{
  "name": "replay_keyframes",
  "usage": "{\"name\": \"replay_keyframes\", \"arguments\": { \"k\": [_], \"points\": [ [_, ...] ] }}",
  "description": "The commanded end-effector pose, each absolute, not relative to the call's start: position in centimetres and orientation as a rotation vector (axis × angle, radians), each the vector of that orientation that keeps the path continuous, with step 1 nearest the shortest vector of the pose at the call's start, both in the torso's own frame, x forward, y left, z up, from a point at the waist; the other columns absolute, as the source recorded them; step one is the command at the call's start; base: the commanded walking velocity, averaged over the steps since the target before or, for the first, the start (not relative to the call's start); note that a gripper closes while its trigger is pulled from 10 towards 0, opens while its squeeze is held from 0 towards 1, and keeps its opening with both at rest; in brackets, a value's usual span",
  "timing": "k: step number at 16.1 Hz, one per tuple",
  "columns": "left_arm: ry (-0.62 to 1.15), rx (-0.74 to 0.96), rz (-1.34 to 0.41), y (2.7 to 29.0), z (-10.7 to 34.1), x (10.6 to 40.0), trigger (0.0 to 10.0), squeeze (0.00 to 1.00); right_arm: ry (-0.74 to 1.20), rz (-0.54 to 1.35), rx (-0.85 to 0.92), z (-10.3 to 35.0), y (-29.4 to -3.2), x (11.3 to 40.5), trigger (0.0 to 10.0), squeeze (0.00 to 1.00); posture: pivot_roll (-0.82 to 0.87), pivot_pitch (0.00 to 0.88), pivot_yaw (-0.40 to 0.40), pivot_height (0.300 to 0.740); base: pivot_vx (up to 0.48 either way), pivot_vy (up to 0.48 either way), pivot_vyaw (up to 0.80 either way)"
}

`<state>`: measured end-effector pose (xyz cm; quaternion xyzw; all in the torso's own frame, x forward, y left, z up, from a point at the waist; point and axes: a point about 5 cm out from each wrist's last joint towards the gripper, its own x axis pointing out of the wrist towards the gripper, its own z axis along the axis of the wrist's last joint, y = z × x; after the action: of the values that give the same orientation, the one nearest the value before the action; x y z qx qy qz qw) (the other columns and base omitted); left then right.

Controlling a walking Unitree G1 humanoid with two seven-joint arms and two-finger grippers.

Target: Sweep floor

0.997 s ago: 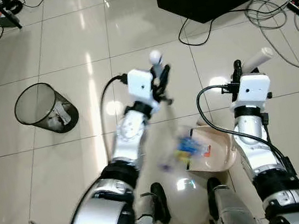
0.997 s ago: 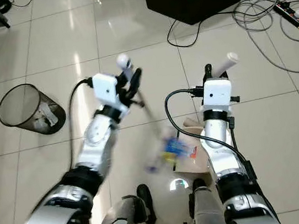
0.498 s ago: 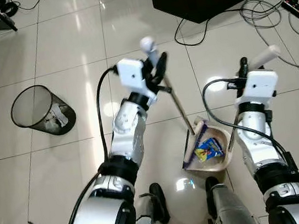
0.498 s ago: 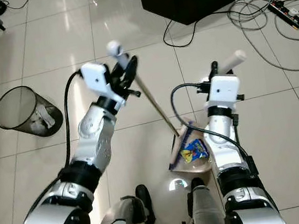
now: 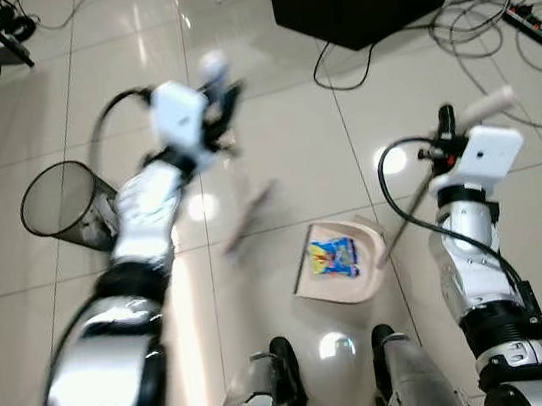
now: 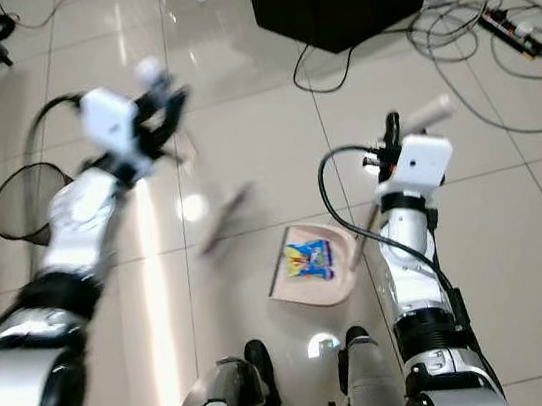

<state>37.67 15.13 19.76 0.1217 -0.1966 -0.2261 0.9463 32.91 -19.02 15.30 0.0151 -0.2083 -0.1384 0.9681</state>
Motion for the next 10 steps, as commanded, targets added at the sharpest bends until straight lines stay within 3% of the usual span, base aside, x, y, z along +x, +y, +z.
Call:
{"name": "replay_keyframes", "arguments": {
  "k": [1, 5, 6, 10],
  "points": [
    [-0.281, 0.253, -0.358, 18.1, 17.4, 37.1, 10.0, 0.0, -0.455, -0.261, 0.079, 16.8, -18.9, 32.7, 10.0, 0.0, 0.02, 0.152, 0.126, 0.74, 0.0, 0.0, 0.0],
    [-0.174, 0.201, -0.184, 22.1, 14.5, 35.1, 10.0, 0.0, -0.505, -0.198, 0.129, 20.9, -18.2, 33.0, 10.0, 0.0, 0.01, 0.112, 0.107, 0.74, 0.0, 0.0, 0.0],
    [-0.168, 0.204, -0.12, 23.4, 13.9, 33.8, 10.0, 0.0, -0.539, -0.161, 0.158, 23.3, -17.8, 33.0, 10.0, 0.0, 0.01, 0.106, 0.094, 0.74, 0.0, 0.0, 0.8],
    [-0.154, 0.209, -0.064, 24.5, 12.7, 31.1, 10.0, 0.0, -0.616, -0.116, 0.214, 26.9, -17.5, 32.5, 10.0, 0.0, 0.02, 0.086, 0.082, 0.74, 0.0, 0.0, 0.8]
  ]
}}
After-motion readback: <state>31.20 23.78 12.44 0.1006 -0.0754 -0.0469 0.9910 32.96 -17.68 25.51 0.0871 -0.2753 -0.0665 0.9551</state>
